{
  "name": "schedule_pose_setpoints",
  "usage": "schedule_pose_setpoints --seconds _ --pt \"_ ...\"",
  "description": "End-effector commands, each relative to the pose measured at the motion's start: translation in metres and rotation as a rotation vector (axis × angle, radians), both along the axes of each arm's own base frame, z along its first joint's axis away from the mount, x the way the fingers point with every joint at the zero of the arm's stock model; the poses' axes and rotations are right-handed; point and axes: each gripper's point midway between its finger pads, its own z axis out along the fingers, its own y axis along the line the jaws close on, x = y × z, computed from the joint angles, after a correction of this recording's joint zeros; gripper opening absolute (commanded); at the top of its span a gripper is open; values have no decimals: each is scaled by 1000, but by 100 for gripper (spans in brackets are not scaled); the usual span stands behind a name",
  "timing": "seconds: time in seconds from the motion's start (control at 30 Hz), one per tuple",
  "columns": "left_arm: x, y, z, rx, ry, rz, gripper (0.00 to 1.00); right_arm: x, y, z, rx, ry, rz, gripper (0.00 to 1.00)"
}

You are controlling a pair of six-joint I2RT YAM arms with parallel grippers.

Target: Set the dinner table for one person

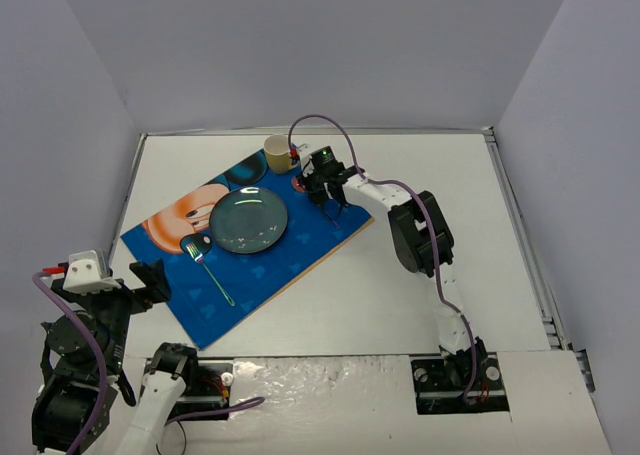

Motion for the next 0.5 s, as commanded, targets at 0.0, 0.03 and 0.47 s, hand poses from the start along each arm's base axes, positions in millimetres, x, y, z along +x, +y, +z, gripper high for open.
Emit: schedule_pose_setpoints --seconds 0.0,0.03,0.47 --pt "5 -4 10 -14 -32 -16 97 12 14 28 47 -70 6 0" --pt "5 -4 10 -14 -32 -17 97 11 14 27 48 -67 4 0" --pt "5 -1 14 -15 -32 -1 97 1 -10 108 98 -161 -80 46"
